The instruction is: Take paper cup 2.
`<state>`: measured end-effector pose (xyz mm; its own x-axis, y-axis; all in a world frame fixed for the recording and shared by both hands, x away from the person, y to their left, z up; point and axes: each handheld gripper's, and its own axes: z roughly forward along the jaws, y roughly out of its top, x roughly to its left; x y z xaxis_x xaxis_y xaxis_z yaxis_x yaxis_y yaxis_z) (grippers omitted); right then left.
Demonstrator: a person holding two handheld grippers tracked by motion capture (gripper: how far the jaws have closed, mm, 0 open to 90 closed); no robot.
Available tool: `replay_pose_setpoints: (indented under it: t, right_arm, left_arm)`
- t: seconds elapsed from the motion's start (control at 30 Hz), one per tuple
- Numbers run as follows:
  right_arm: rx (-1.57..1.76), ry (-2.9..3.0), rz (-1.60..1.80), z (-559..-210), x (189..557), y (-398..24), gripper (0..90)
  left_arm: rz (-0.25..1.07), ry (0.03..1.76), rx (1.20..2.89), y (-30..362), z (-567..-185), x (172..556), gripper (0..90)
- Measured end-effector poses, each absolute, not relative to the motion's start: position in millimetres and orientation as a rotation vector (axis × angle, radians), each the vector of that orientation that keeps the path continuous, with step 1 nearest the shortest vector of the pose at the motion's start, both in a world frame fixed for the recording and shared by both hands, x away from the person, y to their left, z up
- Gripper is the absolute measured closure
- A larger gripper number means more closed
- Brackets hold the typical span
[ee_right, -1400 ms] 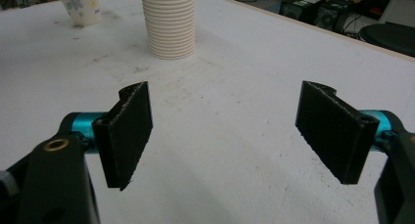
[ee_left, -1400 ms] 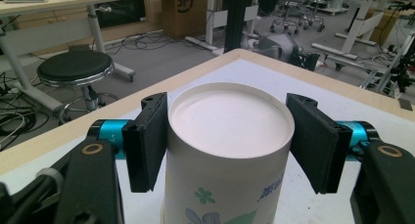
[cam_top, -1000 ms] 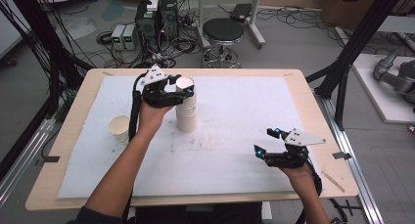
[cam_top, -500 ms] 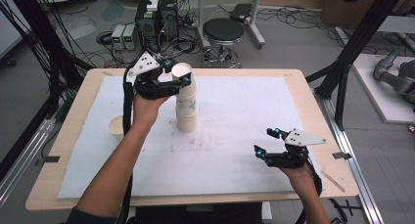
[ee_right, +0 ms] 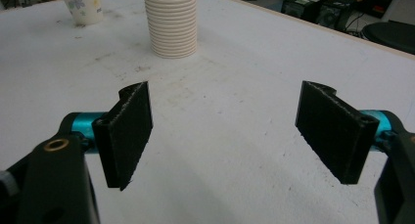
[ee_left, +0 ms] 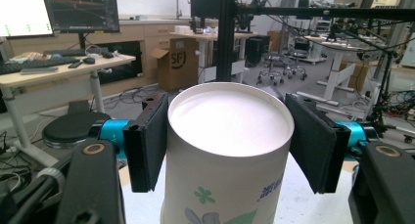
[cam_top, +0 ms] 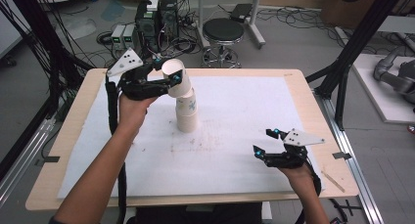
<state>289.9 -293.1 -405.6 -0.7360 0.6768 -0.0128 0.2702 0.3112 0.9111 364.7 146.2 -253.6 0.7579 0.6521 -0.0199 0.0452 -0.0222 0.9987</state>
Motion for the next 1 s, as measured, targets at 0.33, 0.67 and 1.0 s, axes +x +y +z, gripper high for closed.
replay_pose_setpoints:
  t: [0.33,0.67,1.0]
  right_arm:
    - [0.844,2.195,1.406,-406,290,-291,22.2]
    - [0.839,2.196,1.409,-406,291,-291,22.3]
    - [0.825,2.204,1.413,-407,291,-287,22.3]
  left_arm:
    - [0.511,0.540,1.580,151,-259,343,35.5]
    - [0.462,0.509,1.597,155,-275,320,35.5]
    - [0.391,0.513,1.611,159,-316,301,35.5]
